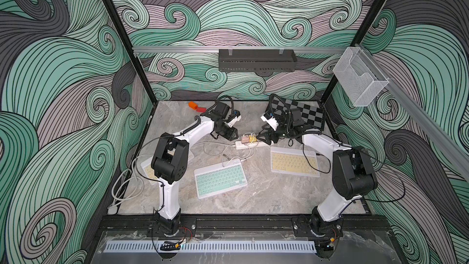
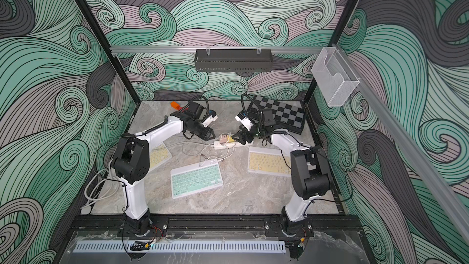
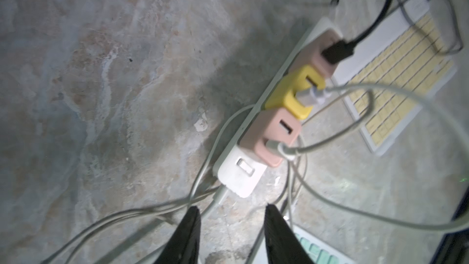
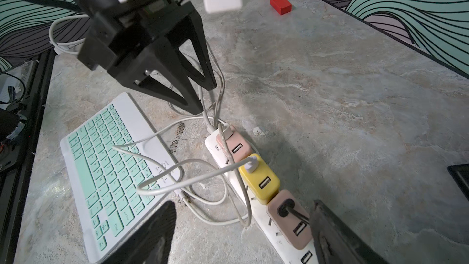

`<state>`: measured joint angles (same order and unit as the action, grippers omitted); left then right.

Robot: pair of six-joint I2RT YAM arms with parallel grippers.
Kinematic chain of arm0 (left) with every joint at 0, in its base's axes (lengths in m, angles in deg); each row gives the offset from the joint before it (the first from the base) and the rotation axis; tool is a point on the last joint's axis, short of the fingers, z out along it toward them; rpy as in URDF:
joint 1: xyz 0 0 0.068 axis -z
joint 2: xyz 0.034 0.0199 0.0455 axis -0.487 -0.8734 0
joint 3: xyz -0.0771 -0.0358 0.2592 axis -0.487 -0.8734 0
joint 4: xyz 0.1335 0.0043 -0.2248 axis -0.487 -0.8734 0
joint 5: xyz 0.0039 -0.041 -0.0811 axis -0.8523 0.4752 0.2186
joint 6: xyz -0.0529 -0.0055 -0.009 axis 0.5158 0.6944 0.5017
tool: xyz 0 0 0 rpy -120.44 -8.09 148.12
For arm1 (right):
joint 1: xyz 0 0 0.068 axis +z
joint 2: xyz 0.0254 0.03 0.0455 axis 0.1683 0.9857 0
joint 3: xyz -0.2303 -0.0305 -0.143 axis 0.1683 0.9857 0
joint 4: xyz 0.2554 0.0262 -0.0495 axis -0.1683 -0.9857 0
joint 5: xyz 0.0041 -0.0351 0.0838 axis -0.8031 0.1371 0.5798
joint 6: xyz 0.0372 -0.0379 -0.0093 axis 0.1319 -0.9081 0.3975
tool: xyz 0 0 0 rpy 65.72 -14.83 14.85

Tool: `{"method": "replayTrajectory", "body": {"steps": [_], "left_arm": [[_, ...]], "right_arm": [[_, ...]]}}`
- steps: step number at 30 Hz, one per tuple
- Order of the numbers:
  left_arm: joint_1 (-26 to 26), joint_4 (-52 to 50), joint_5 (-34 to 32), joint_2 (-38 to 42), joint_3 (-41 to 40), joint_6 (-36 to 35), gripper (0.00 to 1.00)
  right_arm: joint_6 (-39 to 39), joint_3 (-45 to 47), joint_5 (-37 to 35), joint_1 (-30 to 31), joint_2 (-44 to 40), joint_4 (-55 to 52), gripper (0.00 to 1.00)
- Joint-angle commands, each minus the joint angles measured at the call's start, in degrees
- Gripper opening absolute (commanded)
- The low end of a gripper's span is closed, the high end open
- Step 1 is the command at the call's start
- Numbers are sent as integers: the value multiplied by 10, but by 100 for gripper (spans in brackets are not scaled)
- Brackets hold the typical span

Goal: Unplug the wireless keyboard
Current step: Pick up the socket from the center of the board.

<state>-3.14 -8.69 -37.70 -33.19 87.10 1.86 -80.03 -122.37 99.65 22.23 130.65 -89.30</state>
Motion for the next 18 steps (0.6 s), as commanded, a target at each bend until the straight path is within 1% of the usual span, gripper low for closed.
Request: {"method": "replayTrajectory", "body": {"steps": [1,3,4,5,8,14,18], "left_arm": [[7,35,51,30,-56,229,43],[8,109,0,66,-128,342,48],[9,145,-18,81,-161,391,51],[9,176,-26,89,-184,423,52],[9,209,-36,82,-205,490,54],[9,298,-44,59,-247,581,60],[11,347,-80,68,-287,632,63]], "right_arm": [[2,3,0,2,-5,10,83],[12,3,1,2,-4,15,82],[17,4,3,2,-4,17,82],[22,4,6,2,-5,18,82],[30,4,4,2,-9,21,82],[33,11,-4,1,-24,25,82],[34,12,-2,2,-25,27,82]]}}
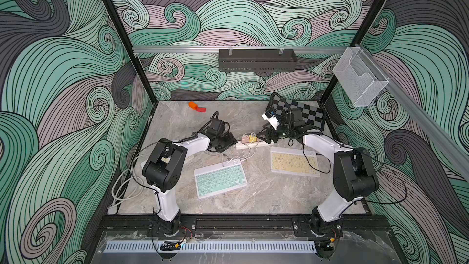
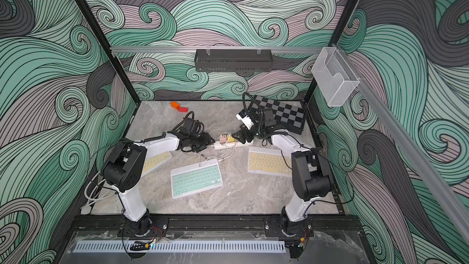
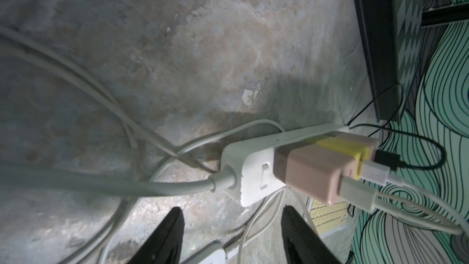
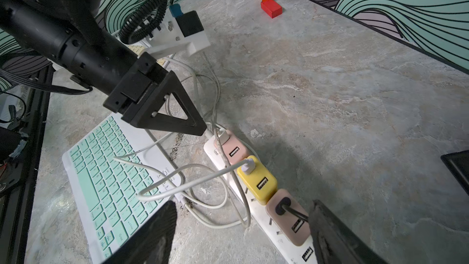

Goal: Unplug the wireless keyboard
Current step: Pick up the socket from the center of the board.

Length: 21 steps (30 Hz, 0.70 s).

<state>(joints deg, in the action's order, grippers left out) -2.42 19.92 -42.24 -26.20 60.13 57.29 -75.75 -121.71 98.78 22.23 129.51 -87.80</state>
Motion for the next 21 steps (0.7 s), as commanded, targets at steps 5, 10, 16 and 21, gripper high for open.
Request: {"method": "replayTrajectory", "body": {"steps": [5,10,16,21], "left_arm": [[11,127,-54,-26,-38,145,61],[32,125,-112,-34,-41,172,68],[36,209,-135,-71,-56,221,72],[36,242,-165,-72,-61,232,66]], "right_arm": [[5,-1,12,2,-9,12,82],[2,6,2,1,-15,11,82],[13,2,3,2,-16,11,82],[9,2,0,2,-16,9,82]]}}
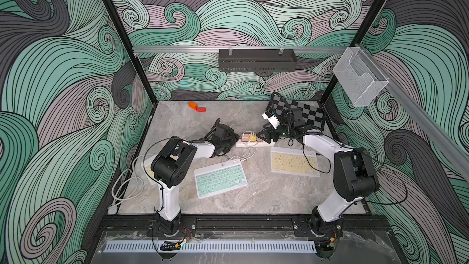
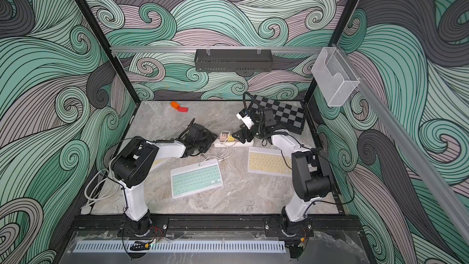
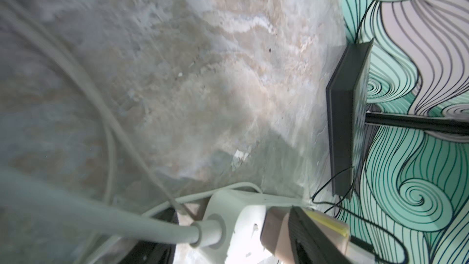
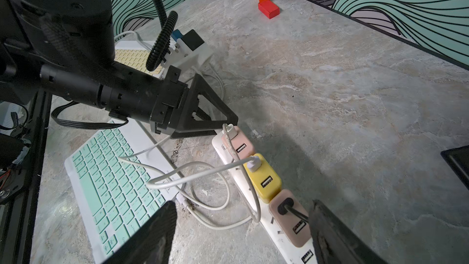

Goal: Unplug the wireless keyboard
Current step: Pick up the socket from the center of the board.

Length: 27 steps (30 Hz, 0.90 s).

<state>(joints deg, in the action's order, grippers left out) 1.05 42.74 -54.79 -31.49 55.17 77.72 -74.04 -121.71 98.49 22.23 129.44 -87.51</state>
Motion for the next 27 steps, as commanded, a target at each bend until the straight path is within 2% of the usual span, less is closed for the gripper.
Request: {"method": "replayTrajectory", "body": {"steps": [1,4,8,10,14,21,27], "left_arm": [[1,16,-43,-17,-13,29,62],[1,34,-56,-10,-25,31,52],[1,61,-71,-5,-39,26,32],[1,72,-70,-7,-40,21,26],[1,90,-66,0,-38,0,22],[-1,82,-58,60,-26,-87,1],[-2,-12,-45,116,23,-178,0]], "right_arm": [[-9,2,2,2,-15,6,82],[-9,-2,2,2,-12,4,82],[-2,-6,7,2,-9,5,81],[-1,-8,10,2,-9,5,81],[-8,-15,8,2,-6,1,82],[-51,-51,-14,-6,2,-17,81],[-22,-96,16,-12,10,-31,81]]}}
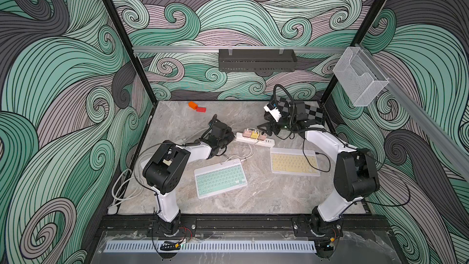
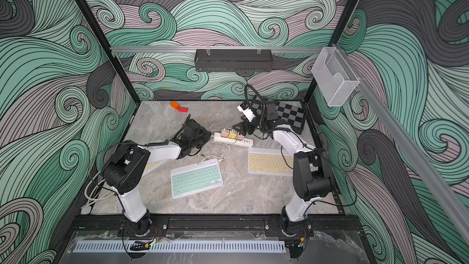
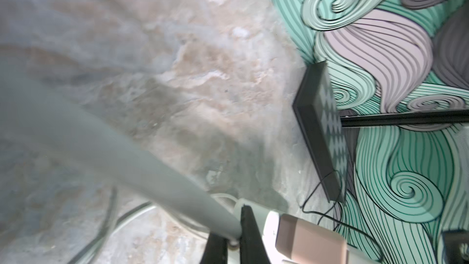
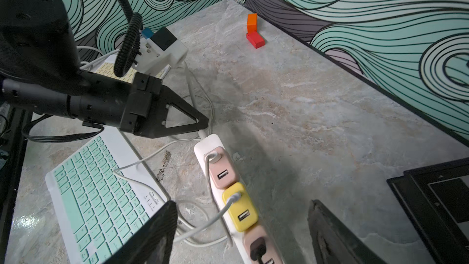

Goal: Unplug the wireless keyboard
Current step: Pick up the socket from the center of the board.

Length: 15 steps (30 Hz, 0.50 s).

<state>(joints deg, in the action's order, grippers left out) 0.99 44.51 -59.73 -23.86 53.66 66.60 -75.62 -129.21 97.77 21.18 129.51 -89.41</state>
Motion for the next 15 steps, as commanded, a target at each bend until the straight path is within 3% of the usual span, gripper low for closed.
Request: {"method": "replayTrajectory", "body": {"steps": [1,10,15], "left_arm": [[-2,-40,5,44,45,-70,0],[-2,-119,29,69,97,-79,0],[-2,-124,42,73,111,-91,0]], "right_arm": [[-10,-28,20,3,14,-19,81],[-48,-41,31,33,26,-53,86],[-84,-52,-28,53,43,-73,86]]}}
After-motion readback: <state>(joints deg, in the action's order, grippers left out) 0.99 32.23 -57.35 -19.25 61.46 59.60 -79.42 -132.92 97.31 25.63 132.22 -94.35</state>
